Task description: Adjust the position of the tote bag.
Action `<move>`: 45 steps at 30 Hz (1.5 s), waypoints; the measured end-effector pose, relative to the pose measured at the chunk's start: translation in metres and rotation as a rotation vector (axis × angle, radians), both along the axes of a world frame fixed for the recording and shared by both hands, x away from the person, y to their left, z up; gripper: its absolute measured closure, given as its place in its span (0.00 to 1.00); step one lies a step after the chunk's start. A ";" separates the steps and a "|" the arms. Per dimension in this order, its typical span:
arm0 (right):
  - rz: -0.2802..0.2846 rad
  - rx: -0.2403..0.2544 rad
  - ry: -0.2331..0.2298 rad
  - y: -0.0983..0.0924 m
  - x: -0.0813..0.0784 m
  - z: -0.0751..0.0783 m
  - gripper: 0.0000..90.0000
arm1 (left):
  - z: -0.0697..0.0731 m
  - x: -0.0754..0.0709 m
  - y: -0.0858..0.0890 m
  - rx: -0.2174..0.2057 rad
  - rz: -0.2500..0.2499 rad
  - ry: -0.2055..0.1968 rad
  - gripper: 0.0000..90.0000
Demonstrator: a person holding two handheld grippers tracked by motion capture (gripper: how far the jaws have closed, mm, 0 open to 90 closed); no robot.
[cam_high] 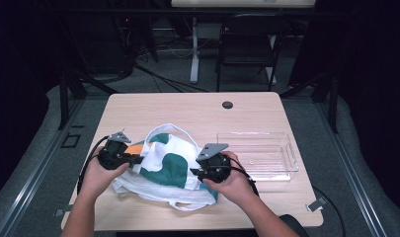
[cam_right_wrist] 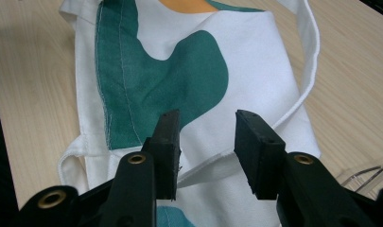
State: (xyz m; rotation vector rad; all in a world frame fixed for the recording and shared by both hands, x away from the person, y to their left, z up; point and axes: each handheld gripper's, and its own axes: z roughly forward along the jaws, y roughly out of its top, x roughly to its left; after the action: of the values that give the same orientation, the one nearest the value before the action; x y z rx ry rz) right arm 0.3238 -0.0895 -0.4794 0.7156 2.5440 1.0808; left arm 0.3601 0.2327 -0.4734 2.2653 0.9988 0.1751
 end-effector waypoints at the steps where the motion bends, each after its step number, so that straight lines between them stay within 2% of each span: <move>1: 0.005 -0.006 0.001 0.000 0.000 0.000 0.68 | 0.001 0.000 0.000 0.001 0.000 -0.006 0.97; 12: 0.034 -0.016 0.000 0.006 -0.008 -0.001 0.68 | 0.007 0.002 0.005 -0.026 0.018 -0.034 0.98; 17: 0.054 -0.002 0.010 0.010 -0.012 -0.002 0.68 | 0.007 0.003 0.007 -0.036 0.028 -0.038 0.98; 23: 0.077 -0.018 0.020 0.013 -0.016 -0.005 0.68 | 0.009 0.005 0.009 -0.037 0.031 -0.045 0.98; 28: 0.088 -0.004 0.029 0.016 -0.019 -0.006 0.68 | 0.009 0.006 0.009 -0.043 0.033 -0.044 0.98; 30: 0.096 -0.020 0.034 0.017 -0.020 -0.007 0.67 | 0.009 0.007 0.009 -0.043 0.034 -0.047 0.98; 38: 0.118 -0.021 0.033 0.025 -0.026 -0.012 0.66 | 0.011 0.007 0.011 -0.055 0.040 -0.050 0.97; 40: 0.126 -0.051 0.030 0.027 -0.026 -0.013 0.66 | 0.011 0.007 0.011 -0.056 0.040 -0.050 0.98; 45: 0.132 -0.065 0.025 0.031 -0.027 -0.019 0.65 | 0.011 0.007 0.011 -0.054 0.039 -0.051 0.98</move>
State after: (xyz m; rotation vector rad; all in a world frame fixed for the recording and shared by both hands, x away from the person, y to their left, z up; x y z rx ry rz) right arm 0.2969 -0.0589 -0.4981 0.5543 2.6664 1.0298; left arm 0.3675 0.2434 -0.4628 2.1832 1.0095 0.2187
